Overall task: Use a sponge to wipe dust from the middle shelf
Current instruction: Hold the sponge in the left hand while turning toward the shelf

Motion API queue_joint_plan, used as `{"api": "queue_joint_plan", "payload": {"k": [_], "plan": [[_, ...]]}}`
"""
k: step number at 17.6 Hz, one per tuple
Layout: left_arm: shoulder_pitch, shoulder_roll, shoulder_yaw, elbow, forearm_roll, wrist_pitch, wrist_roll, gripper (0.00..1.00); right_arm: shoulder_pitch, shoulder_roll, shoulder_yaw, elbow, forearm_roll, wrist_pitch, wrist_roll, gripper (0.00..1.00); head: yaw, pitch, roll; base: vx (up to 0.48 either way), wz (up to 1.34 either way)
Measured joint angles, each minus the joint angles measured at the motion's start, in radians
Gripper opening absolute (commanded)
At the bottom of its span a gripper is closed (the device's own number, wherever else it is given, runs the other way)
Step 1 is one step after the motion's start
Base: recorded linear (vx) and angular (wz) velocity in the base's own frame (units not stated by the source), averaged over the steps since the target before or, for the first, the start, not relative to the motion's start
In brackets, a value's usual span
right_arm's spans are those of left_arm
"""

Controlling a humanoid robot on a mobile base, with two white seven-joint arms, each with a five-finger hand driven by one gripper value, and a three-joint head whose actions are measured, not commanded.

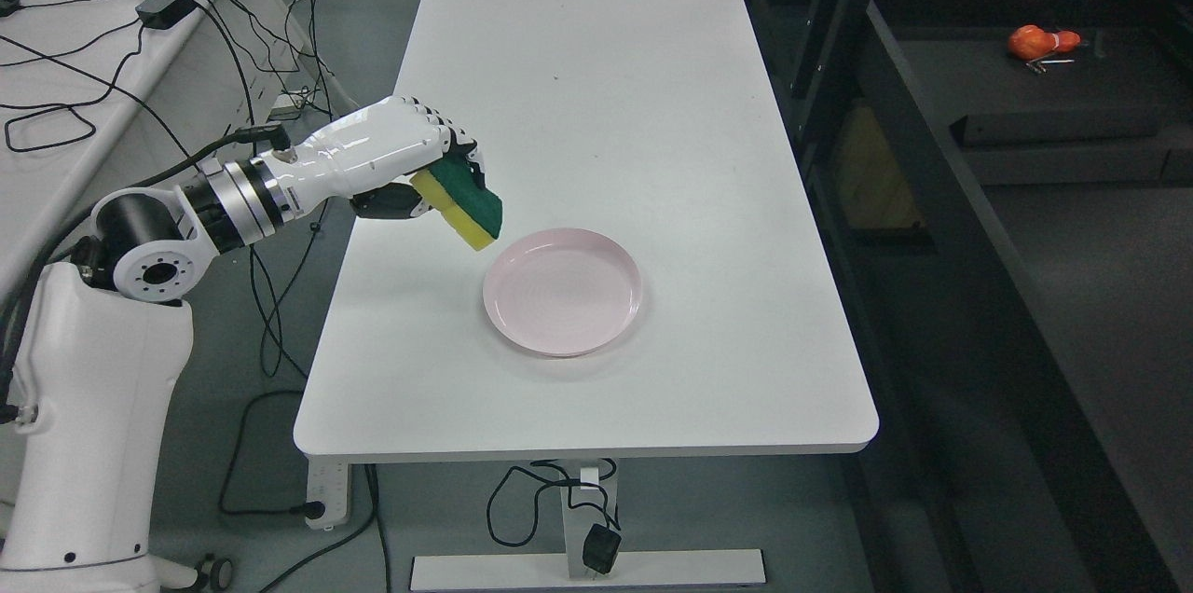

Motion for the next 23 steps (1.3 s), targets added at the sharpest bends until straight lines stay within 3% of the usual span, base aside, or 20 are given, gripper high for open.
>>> {"api": "queue_joint_plan", "payload": {"k": [23], "plan": [[0.01,0.003,0.016,-0.004,-0.001,0.0,0.0,0.01,0.0,0.0,0.0,0.0,0.0,0.0,0.0,1.0,0.0,0.0,0.0,-0.183,-0.45]]}}
